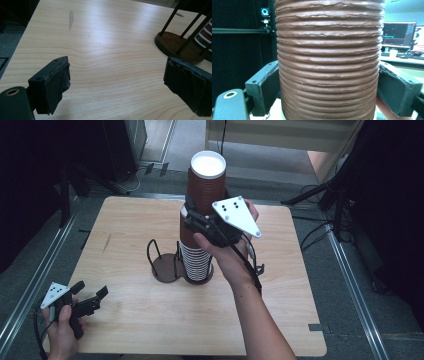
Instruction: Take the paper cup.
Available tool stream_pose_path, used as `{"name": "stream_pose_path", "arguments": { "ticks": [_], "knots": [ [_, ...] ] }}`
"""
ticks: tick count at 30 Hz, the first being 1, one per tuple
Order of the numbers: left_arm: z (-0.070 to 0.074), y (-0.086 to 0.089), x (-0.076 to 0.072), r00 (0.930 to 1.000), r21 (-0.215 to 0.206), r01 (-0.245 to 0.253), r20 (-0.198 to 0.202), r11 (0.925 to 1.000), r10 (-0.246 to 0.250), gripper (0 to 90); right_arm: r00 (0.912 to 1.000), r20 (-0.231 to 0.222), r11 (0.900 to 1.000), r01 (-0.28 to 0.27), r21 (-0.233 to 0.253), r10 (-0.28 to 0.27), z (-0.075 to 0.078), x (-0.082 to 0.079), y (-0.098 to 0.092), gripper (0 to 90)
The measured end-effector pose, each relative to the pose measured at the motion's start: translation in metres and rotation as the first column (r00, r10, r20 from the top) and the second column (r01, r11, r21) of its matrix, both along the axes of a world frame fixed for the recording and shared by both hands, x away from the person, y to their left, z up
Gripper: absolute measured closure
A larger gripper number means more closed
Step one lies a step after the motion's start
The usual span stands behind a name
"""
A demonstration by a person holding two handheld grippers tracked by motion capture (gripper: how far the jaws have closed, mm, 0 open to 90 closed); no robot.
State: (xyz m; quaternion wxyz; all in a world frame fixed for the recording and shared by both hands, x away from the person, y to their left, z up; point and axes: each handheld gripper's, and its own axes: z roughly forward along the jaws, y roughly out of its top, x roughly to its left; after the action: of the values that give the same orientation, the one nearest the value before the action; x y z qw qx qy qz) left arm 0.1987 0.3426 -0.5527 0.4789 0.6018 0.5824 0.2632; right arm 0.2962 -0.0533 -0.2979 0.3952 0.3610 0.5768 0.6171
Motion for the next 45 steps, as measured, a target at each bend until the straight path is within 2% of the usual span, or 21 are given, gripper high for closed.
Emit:
{"name": "stream_pose_path", "arguments": {
  "ticks": [2, 5, 6, 8, 20, 26, 35, 42, 45],
  "knots": [
    [0.000, 0.000, 0.000, 1.0000, 0.000, 0.000, 0.000, 1.0000, 0.000, 7.4, 1.0000, 0.002, 1.000, 0.004, 0.000, -0.004, 0.001, -0.001, -0.003, 12.4],
    [0.000, 0.000, 0.000, 1.0000, -0.001, 0.001, 0.001, 1.0000, -0.001, 7.4, 0.9998, 0.004, 1.000, 0.021, 0.005, -0.021, 0.001, -0.004, -0.016, 12.3],
    [0.000, 0.000, 0.000, 1.0000, 0.001, 0.000, 0.001, 1.0000, 0.000, 7.4, 0.9993, -0.001, 0.999, 0.037, 0.011, -0.037, -0.001, -0.005, -0.026, 12.3],
    [0.000, 0.000, 0.000, 1.0000, 0.000, -0.001, 0.001, 1.0000, 0.001, 7.4, 0.9991, -0.001, 0.999, 0.042, 0.011, -0.042, -0.001, -0.005, -0.028, 12.3],
    [0.000, 0.000, 0.000, 1.0000, -0.004, 0.000, 0.003, 1.0000, 0.000, 7.9, 0.9952, -0.019, 0.995, 0.097, 0.011, -0.096, -0.021, -0.018, -0.070, 12.3],
    [0.000, -0.001, 0.000, 1.0000, -0.007, 0.003, 0.006, 1.0000, -0.003, 7.9, 0.9933, -0.035, 0.994, 0.110, 0.005, -0.110, -0.033, -0.025, -0.078, 12.3],
    [0.000, 0.000, 0.000, 0.9999, -0.012, 0.010, 0.009, 0.9999, -0.010, 7.9, 0.9923, -0.037, 0.993, 0.118, -0.006, -0.118, -0.054, -0.035, -0.092, 12.4],
    [0.000, 0.000, 0.004, 0.9994, -0.037, 0.033, 0.005, 0.9988, -0.033, 7.9, 0.9900, -0.052, 0.991, 0.131, -0.008, -0.132, -0.067, -0.040, -0.099, 12.5],
    [0.000, 0.001, 0.006, 0.9997, -0.038, 0.023, 0.000, 0.9990, -0.023, 7.9, 0.9886, -0.055, 0.990, 0.140, -0.012, -0.140, -0.074, -0.043, -0.102, 12.5]
  ]
}}
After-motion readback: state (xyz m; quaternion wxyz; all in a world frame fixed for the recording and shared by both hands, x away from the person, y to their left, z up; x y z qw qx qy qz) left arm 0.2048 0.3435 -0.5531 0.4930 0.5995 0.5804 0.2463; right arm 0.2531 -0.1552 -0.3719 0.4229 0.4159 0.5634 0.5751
